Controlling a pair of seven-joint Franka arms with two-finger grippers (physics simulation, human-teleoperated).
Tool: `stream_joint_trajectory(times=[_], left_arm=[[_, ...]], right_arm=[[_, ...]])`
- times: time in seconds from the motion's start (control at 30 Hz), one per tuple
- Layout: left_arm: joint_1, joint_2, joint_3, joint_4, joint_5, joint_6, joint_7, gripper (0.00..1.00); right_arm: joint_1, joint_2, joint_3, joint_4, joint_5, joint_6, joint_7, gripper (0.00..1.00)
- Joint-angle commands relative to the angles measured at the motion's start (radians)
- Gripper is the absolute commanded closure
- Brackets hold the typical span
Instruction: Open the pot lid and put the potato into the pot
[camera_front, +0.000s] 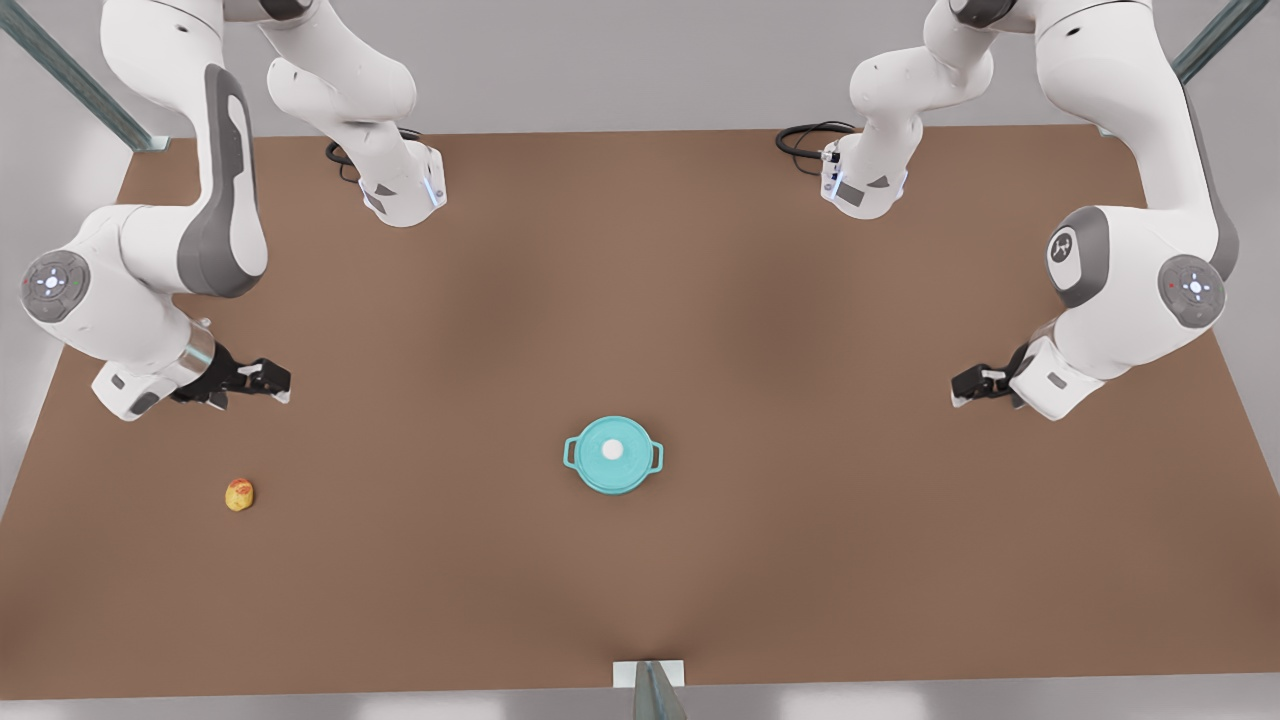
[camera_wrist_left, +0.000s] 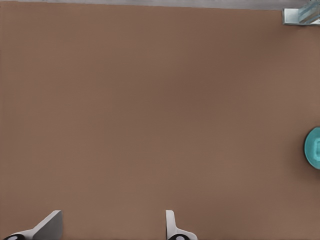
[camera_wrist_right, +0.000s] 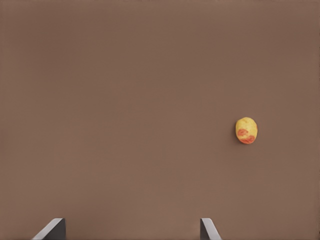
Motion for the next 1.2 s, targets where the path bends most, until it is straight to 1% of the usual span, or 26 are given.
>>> stream_joint_trajectory(times=[0.0,0.07,0.1,0.13,0.17,0.23,0.27,0.3,0.33,0.37,0.4,0.47,0.5,0.53,0.57,0.6,0.67,0.8,0.83,0.9,0.93,0.97,1.03,1.17], left_arm=[[-0.004,-0.001,-0.001,0.0,0.001,0.034,-0.009,0.0],[-0.029,0.001,-0.001,0.012,0.001,0.031,-0.006,0.0],[-0.05,0.005,-0.002,-0.002,0.062,0.019,-0.003,0.0],[-0.101,0.008,-0.002,-0.003,0.079,0.016,-0.007,0.0],[-0.174,0.021,-0.002,0.0,0.076,0.016,-0.017,0.0],[-0.427,0.048,-0.002,0.046,0.079,0.016,-0.392,0.0],[-0.526,0.08,-0.002,0.067,0.079,0.016,-0.541,0.0],[-0.602,0.16,-0.002,0.17,0.07,0.014,-0.774,0.0],[-0.655,0.304,-0.01,0.36,0.066,0.007,-0.946,0.0],[-0.664,0.399,-0.027,0.449,0.07,0.011,-0.963,0.0],[-0.676,0.507,-0.021,0.561,0.093,0.018,-0.963,0.0],[-0.704,0.565,-0.019,0.575,0.138,0.103,-0.986,0.0],[-0.719,0.57,-0.019,0.561,0.181,0.1,-1.002,0.0],[-0.731,0.603,-0.019,0.567,0.182,0.175,-1.017,0.0],[-0.751,0.645,-0.011,0.576,0.219,0.235,-1.078,0.0],[-0.774,0.663,-0.004,0.598,0.239,0.232,-1.104,0.0],[-0.8,0.662,-0.005,0.593,0.296,0.205,-1.107,0.0],[-0.843,0.668,-0.005,0.584,0.299,0.206,-1.206,0.0],[-0.843,0.686,-0.002,0.586,0.331,0.241,-1.206,0.0],[-0.843,0.725,0.052,0.601,0.342,0.335,-1.201,0.0],[-0.843,0.752,0.053,0.633,0.342,0.358,-1.204,0.0],[-0.854,0.792,0.059,0.665,0.343,0.377,-1.209,0.0],[-0.872,0.801,0.078,0.67,0.343,0.387,-1.209,0.0],[-0.888,0.823,0.102,0.67,0.357,0.421,-1.209,0.0]], right_arm=[[-0.008,-0.001,0.0,0.0,-0.015,0.03,-0.087,0.0],[-0.008,-0.001,0.002,0.0,-0.044,0.028,-0.091,0.0],[-0.008,0.008,0.003,0.002,-0.096,0.016,-0.088,0.0],[-0.017,0.042,-0.002,0.0,-0.093,0.004,-0.088,0.0],[-0.039,0.076,-0.017,0.0,-0.094,-0.007,-0.101,0.0],[-0.076,0.088,-0.018,0.002,-0.113,0.022,-0.231,0.0],[-0.106,0.09,-0.018,0.002,-0.11,0.043,-0.26,0.0],[-0.109,0.13,-0.018,0.002,-0.111,0.071,-0.26,0.0],[-0.119,0.151,-0.018,0.002,-0.114,0.136,-0.262,0.0],[-0.106,0.176,-0.015,0.017,-0.14,0.14,-0.248,0.0],[-0.099,0.188,-0.014,0.029,-0.168,0.14,-0.219,0.0],[-0.097,0.245,-0.011,0.063,-0.167,0.142,-0.164,0.01],[-0.093,0.287,-0.009,0.09,-0.17,0.143,-0.134,0.0],[-0.09,0.33,-0.009,0.133,-0.168,0.145,-0.131,0.01],[-0.091,0.353,-0.009,0.16,-0.17,0.146,-0.131,0.0],[-0.093,0.38,-0.011,0.169,-0.17,0.194,-0.134,0.0],[-0.103,0.42,-0.017,0.184,-0.153,0.275,-0.117,0.0],[-0.137,0.432,-0.017,0.184,-0.141,0.291,-0.114,0.0],[-0.139,0.456,-0.018,0.184,-0.137,0.306,-0.11,0.0],[-0.152,0.499,-0.018,0.184,-0.093,0.352,-0.117,0.0],[-0.152,0.507,-0.017,0.184,-0.09,0.404,-0.113,0.0],[-0.152,0.512,-0.017,0.181,-0.091,0.415,-0.111,0.0],[-0.152,0.564,-0.017,0.178,-0.098,0.488,-0.111,0.0],[-0.175,0.565,-0.015,0.112,-0.098,0.541,-0.128,0.0]])
